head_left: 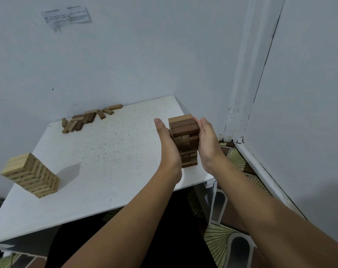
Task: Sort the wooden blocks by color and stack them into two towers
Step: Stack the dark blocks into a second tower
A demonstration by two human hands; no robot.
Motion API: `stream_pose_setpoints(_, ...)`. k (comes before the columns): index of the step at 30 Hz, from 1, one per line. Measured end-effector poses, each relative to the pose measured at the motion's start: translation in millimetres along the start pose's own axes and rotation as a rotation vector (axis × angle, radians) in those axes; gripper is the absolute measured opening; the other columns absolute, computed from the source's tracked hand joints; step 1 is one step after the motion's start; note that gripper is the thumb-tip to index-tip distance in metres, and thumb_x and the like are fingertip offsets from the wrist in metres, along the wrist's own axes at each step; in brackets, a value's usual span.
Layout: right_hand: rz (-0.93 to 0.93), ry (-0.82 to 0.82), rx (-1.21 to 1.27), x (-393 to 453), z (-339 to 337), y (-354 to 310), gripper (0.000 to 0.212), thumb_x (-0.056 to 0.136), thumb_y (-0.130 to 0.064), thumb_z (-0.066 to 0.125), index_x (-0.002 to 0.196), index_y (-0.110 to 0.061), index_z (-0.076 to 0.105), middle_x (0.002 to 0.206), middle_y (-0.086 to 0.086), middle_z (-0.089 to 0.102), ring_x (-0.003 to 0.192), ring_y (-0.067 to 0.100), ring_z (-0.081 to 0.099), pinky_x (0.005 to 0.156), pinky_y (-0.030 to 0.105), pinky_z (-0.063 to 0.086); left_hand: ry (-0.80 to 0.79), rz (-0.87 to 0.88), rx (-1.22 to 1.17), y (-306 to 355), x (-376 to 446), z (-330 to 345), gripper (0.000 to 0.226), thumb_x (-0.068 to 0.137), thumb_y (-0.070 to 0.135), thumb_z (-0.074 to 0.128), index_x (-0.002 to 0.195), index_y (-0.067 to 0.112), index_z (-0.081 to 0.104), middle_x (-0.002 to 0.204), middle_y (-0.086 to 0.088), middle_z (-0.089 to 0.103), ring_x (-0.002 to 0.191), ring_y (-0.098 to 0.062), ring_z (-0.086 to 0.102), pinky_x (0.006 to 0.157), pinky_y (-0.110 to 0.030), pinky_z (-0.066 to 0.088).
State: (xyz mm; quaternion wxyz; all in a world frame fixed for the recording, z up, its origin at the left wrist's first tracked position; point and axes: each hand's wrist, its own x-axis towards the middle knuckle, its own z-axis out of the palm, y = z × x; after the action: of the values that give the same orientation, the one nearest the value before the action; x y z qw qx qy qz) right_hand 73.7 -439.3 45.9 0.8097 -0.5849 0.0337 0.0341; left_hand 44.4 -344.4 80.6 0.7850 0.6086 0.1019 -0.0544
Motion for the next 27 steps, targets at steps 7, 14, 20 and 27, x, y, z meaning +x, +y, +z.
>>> stream_pose_setpoints(7, -0.009, -0.004, -0.005, 0.5, 2.8, 5.5, 0.058, 0.112, -0.044, 0.016, 0.111, -0.027, 0.072, 0.106, -0.003, 0.079, 0.098, 0.007, 0.074, 0.079, 0.026, 0.054, -0.044, 0.021, -0.043, -1.0, -1.2, -0.1, 0.090, 0.093, 0.083, 0.009, 0.109, 0.028, 0.078, 0.111, 0.002, 0.079, 0.108, -0.014, 0.073, 0.111, -0.046, 0.049)
stream_pose_setpoints(14, -0.037, 0.095, -0.007, 3.4, -4.6, 15.3, 0.062, 0.105, -0.060, 0.022, 0.142, -0.027, 0.059, 0.143, -0.003, 0.063, 0.134, 0.009, 0.055, 0.113, 0.037, 0.044, -0.020, -0.020, -0.041, -16.0, 14.8, -11.6, 0.109, 0.079, 0.098, 0.010, 0.155, 0.028, 0.047, 0.156, 0.004, 0.052, 0.146, -0.016, 0.046, 0.115, -0.039, 0.035)
stream_pose_setpoints(20, 0.076, 0.095, -0.003, 5.1, -14.3, 44.2, 0.108, 0.074, -0.089, 0.034, 0.159, -0.023, 0.037, 0.162, -0.002, 0.042, 0.151, 0.013, 0.034, 0.127, 0.049, 0.021, 0.033, -0.092, -0.079, -38.1, 19.4, -23.6, 0.136, 0.055, 0.109, 0.018, 0.166, 0.030, 0.015, 0.173, 0.008, 0.015, 0.160, -0.015, 0.010, 0.130, -0.048, 0.003)
stream_pose_setpoints(27, 0.072, 0.085, -0.023, -1.3, -12.7, 51.6, 0.069, 0.107, -0.063, 0.010, 0.124, -0.032, 0.070, 0.124, -0.007, 0.073, 0.127, 0.010, 0.060, 0.117, 0.041, 0.038, -0.059, -0.036, 0.019, -60.9, 20.6, -26.3, 0.124, 0.060, 0.111, 0.016, 0.147, 0.033, 0.057, 0.144, 0.008, 0.063, 0.141, -0.011, 0.049, 0.127, -0.048, 0.022)
